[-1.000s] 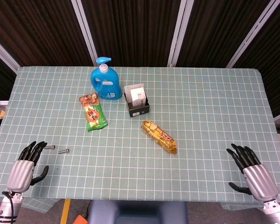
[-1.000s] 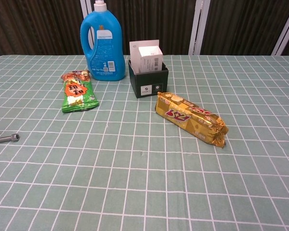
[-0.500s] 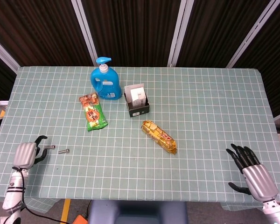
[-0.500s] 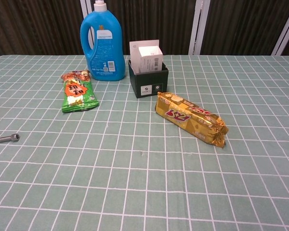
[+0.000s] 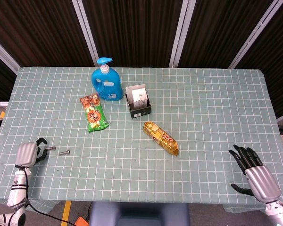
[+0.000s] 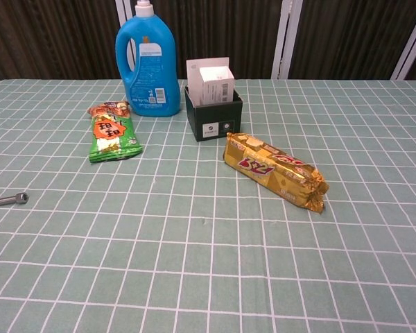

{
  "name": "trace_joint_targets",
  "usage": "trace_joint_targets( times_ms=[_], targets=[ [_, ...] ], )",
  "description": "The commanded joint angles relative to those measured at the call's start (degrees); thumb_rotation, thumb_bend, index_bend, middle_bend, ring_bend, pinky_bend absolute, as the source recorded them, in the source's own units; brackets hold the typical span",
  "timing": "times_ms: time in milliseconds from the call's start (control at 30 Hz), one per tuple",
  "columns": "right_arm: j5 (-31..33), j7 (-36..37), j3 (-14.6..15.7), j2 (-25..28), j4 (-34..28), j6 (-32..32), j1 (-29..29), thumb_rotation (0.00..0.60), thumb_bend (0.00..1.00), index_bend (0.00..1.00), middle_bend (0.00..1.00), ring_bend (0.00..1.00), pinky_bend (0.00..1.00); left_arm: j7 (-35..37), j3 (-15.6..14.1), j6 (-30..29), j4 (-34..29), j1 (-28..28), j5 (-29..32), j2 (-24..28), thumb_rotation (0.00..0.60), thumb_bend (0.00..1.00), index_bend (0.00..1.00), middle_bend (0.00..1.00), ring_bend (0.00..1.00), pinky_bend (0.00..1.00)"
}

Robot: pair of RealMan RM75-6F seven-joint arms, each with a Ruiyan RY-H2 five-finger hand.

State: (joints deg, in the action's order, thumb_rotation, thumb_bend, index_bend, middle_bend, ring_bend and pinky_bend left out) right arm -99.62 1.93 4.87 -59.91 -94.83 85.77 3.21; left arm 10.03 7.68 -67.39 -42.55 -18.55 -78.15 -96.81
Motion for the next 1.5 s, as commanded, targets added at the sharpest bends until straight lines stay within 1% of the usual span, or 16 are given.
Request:
trace_joint_targets(
  times_ms=[33,200,433,600,867,1067,1167,1267,1500],
  targets=[
    [0.04,0.01,-0.03,0.02,0.00,0.06,-0.03,0.600,0.15,0.00,0.00,0.00,0.00,0.64,-0.23,0.45,0.98,0.06,0.18,-0.54,0.600,0.41,0.45,1.00,1.00,1.00],
    [-0.02,0.15,-0.01,0.06,-0.03,0.06,-0.02,0.600,0.15,0.00,0.00,0.00,0.00,1.03,-0.94,1.04,2.56,0.25,0.00,-1.43,0.600,0.41,0.45,1.00,1.00,1.00],
    [-0.06,0.29,-0.04,0.14,0.01,0.27,-0.08,0.600,0.15,0.00,0.00,0.00,0.00,1.97,-0.89,2.20,4.90,-0.01,0.40,-2.56,0.600,0.41,0.45,1.00,1.00,1.00],
    [-0.08,0.25,-0.01,0.11,-0.01,0.26,-0.11,0.600,0.15,0.00,0.00,0.00,0.00,3.00,-0.74,2.12,6.31,-0.19,0.39,-3.38,0.600,0.39,0.48,1.00,1.00,1.00],
    [-0.01,0.08,-0.05,0.07,-0.04,0.19,-0.10,0.600,0.15,0.00,0.00,0.00,0.00,3.71,-0.59,2.55,7.21,-0.49,0.49,-3.92,0.600,0.39,0.50,1.00,1.00,1.00],
    [-0.01,0.09,-0.07,0.07,-0.02,0.27,-0.13,0.600,0.15,0.00,0.00,0.00,0.00,3.88,-0.17,2.76,7.65,-0.66,0.91,-4.25,0.600,0.39,0.55,1.00,1.00,1.00],
    [0.00,0.11,-0.09,0.09,-0.04,0.33,-0.16,0.600,0.15,0.00,0.00,0.00,0.00,3.87,0.05,2.51,7.20,-0.67,1.02,-3.98,0.600,0.39,0.57,1.00,1.00,1.00],
    [0.01,0.04,-0.10,0.07,-0.04,0.37,-0.19,0.600,0.15,0.00,0.00,0.00,0.00,4.06,0.46,0.77,6.01,-0.48,0.89,-3.48,0.600,0.39,0.58,1.00,1.00,1.00],
    [0.02,0.00,-0.08,0.04,-0.04,0.21,-0.14,0.600,0.15,0.00,0.00,0.00,0.00,2.66,0.76,-2.41,0.76,-0.18,0.13,-0.88,0.600,0.39,0.58,1.00,1.00,1.00]
  ],
)
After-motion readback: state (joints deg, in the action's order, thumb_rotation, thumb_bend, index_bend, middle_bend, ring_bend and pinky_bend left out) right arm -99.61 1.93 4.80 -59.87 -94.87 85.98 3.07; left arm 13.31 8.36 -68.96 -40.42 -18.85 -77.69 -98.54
